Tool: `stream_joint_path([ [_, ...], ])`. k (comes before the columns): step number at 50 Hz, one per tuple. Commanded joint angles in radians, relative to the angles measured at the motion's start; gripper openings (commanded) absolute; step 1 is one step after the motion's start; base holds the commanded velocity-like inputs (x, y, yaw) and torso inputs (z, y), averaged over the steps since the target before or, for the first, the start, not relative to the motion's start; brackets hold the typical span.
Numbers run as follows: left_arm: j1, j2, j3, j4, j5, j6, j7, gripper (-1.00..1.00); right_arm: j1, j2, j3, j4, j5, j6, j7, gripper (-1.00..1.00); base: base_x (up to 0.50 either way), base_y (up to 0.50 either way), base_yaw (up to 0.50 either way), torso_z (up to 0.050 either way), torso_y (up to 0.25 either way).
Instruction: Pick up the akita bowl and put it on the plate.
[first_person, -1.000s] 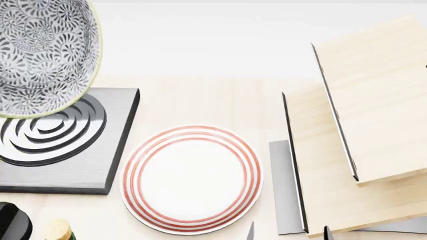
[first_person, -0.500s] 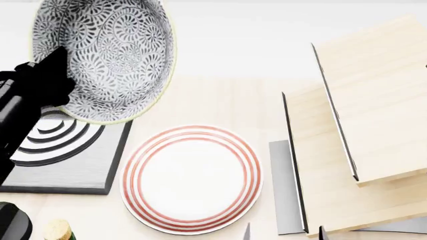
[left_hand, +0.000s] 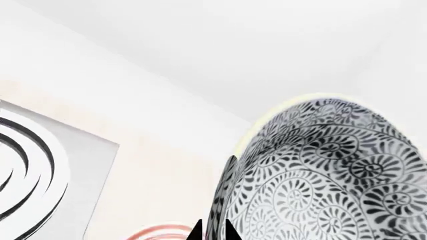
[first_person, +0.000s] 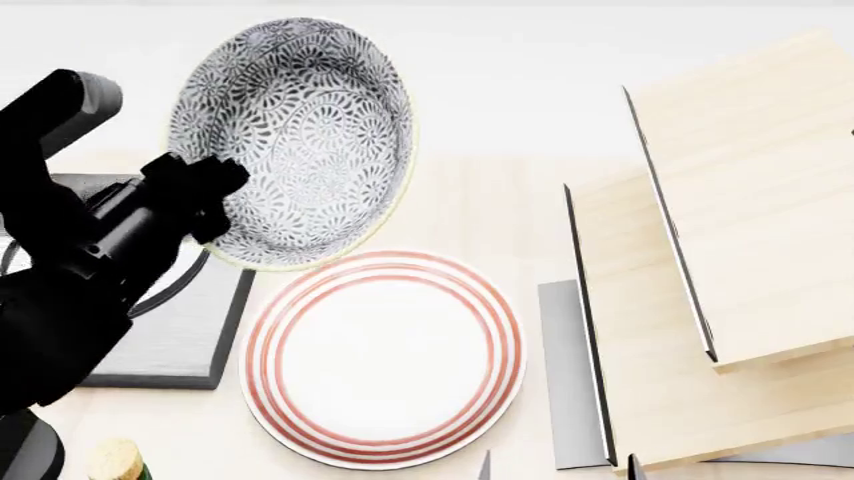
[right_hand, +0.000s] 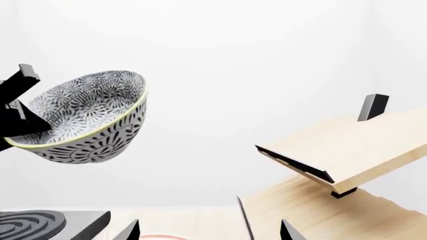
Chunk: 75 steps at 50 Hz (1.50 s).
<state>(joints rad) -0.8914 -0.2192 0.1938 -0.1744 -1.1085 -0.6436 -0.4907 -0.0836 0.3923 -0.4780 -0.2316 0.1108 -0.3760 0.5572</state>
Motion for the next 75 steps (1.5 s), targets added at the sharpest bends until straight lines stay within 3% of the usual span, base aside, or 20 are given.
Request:
stream_joint_path([
  [1,-0.029,0.031,0.05,-0.035,-0.001,-0.045,-0.038,-1.0,0.001,0.001,-0.004,0.002,-0.001,-0.001,0.001,1.0,0.0,0.0,0.0,0.0,0.0],
  [23,-0.086,0.015,0.16,-0.049,-0.011,-0.184,-0.025,-1.0,0.002,0.009,-0.003,-0.008,0.009,0.0,0.005,1.0,0.0,0.0,0.0,0.0,0.0],
  [75,-0.069,0.033,0.216,-0.171,0.032,-0.112,0.06,-1.0,0.007,0.012,-0.019,0.001,0.007,-0.003,0.01,1.0,0.0,0.0,0.0,0.0,0.0],
])
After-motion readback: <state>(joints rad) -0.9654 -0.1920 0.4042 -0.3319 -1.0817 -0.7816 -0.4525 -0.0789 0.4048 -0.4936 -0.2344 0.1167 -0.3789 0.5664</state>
